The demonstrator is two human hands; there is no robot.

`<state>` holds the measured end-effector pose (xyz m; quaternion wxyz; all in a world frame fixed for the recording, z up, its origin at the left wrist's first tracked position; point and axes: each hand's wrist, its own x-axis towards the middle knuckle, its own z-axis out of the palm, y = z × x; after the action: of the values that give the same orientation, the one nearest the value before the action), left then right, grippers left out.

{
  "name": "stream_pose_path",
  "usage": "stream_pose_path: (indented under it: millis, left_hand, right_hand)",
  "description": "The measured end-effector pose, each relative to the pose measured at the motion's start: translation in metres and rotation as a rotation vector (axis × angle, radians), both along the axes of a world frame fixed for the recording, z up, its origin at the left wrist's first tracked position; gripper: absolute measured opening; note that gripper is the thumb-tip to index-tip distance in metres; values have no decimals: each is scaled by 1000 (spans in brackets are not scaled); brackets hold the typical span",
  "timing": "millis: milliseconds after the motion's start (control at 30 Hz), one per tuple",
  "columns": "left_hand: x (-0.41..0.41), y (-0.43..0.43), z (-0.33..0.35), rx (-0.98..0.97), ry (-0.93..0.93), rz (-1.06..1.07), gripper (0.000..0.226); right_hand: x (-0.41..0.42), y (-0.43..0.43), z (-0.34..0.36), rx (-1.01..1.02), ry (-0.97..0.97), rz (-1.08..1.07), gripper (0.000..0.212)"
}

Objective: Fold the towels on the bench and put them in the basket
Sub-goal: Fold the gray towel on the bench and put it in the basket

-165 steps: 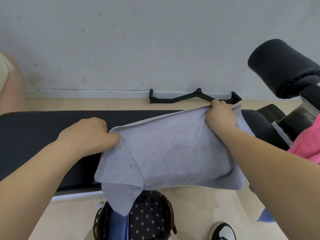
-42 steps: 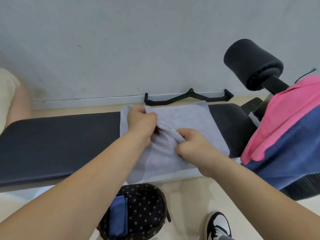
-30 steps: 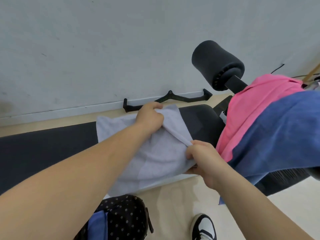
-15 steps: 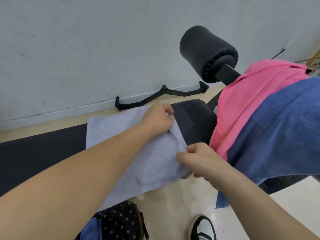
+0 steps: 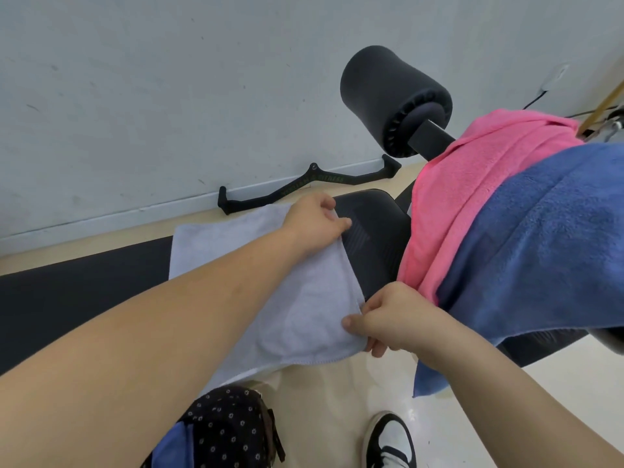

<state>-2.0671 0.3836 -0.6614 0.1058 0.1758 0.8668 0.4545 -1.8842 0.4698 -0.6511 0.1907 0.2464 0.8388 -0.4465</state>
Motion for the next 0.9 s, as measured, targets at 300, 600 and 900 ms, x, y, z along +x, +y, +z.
stream_pose_path:
  millis: [300,600,900]
  left_hand:
    - [8,-53,13,-93,197,-64,34]
    - [6,-193,6,-561,160,301,71]
    - [12,-211,6,-131,-168,383,11]
  right_hand:
    - [5,6,-16,52,-57,-67,46]
    - [9,2,-1,93,-1,-18,37]
    - [-18,-34,25,628,475,24,24]
